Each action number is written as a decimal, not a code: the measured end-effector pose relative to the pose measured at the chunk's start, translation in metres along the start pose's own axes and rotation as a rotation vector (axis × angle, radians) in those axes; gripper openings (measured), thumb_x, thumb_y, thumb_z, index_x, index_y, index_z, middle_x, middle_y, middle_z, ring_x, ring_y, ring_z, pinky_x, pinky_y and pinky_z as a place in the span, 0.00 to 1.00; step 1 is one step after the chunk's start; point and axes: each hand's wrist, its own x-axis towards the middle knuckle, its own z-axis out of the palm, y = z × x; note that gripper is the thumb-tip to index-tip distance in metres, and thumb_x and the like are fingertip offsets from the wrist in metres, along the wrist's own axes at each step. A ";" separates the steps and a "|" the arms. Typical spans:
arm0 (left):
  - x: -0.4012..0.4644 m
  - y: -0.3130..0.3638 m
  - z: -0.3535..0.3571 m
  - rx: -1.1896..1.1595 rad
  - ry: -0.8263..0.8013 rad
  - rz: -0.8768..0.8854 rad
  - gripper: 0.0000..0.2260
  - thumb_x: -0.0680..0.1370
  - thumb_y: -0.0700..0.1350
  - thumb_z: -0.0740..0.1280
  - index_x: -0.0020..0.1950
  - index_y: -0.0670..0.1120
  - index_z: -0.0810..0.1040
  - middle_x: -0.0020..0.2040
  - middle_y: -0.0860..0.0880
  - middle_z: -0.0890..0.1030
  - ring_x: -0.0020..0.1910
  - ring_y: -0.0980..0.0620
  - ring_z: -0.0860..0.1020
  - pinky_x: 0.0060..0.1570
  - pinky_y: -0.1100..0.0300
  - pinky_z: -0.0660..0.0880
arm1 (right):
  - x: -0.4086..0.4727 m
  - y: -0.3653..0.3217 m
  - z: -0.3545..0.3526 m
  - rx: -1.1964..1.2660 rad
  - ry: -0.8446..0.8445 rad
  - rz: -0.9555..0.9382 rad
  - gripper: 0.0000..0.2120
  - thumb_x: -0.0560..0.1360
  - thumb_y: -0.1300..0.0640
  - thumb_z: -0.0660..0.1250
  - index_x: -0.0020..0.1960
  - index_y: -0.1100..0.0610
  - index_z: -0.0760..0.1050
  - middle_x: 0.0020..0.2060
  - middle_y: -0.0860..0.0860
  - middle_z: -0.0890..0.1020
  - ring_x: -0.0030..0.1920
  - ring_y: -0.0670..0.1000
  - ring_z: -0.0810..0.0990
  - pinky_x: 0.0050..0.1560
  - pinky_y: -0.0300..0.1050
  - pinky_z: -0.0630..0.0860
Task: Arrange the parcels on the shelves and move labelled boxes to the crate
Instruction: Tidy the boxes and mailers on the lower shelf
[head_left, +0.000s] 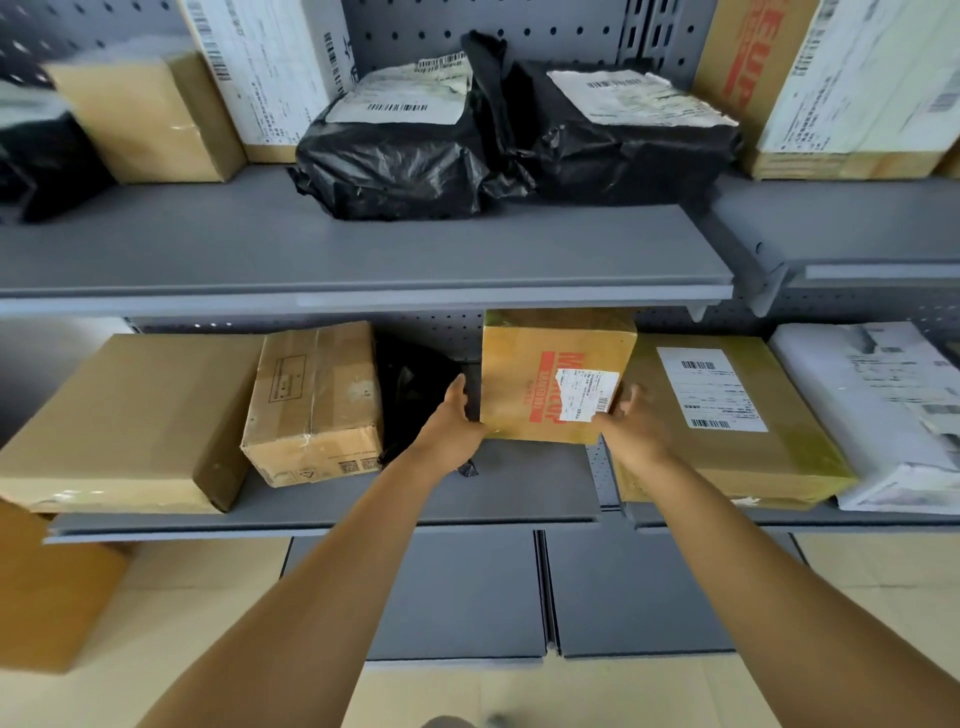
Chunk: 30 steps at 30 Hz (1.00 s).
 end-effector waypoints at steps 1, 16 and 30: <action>-0.005 -0.007 -0.001 -0.014 0.028 -0.012 0.36 0.80 0.37 0.63 0.81 0.52 0.46 0.79 0.48 0.60 0.52 0.51 0.79 0.39 0.59 0.75 | -0.007 0.001 -0.001 0.006 0.058 0.004 0.29 0.78 0.58 0.66 0.75 0.57 0.59 0.57 0.48 0.76 0.55 0.56 0.80 0.40 0.44 0.77; -0.051 -0.063 -0.060 0.089 0.216 -0.023 0.22 0.80 0.38 0.61 0.74 0.47 0.69 0.62 0.42 0.79 0.43 0.47 0.79 0.40 0.59 0.74 | -0.054 -0.016 0.089 -0.007 -0.380 0.053 0.22 0.78 0.56 0.65 0.71 0.58 0.69 0.61 0.54 0.76 0.62 0.56 0.76 0.67 0.56 0.72; -0.024 -0.055 -0.091 0.315 -0.268 0.153 0.27 0.79 0.41 0.63 0.77 0.45 0.59 0.55 0.43 0.78 0.41 0.51 0.74 0.36 0.62 0.69 | -0.023 -0.055 0.195 0.485 -0.115 0.364 0.06 0.75 0.64 0.68 0.51 0.60 0.74 0.36 0.55 0.75 0.32 0.51 0.72 0.34 0.42 0.70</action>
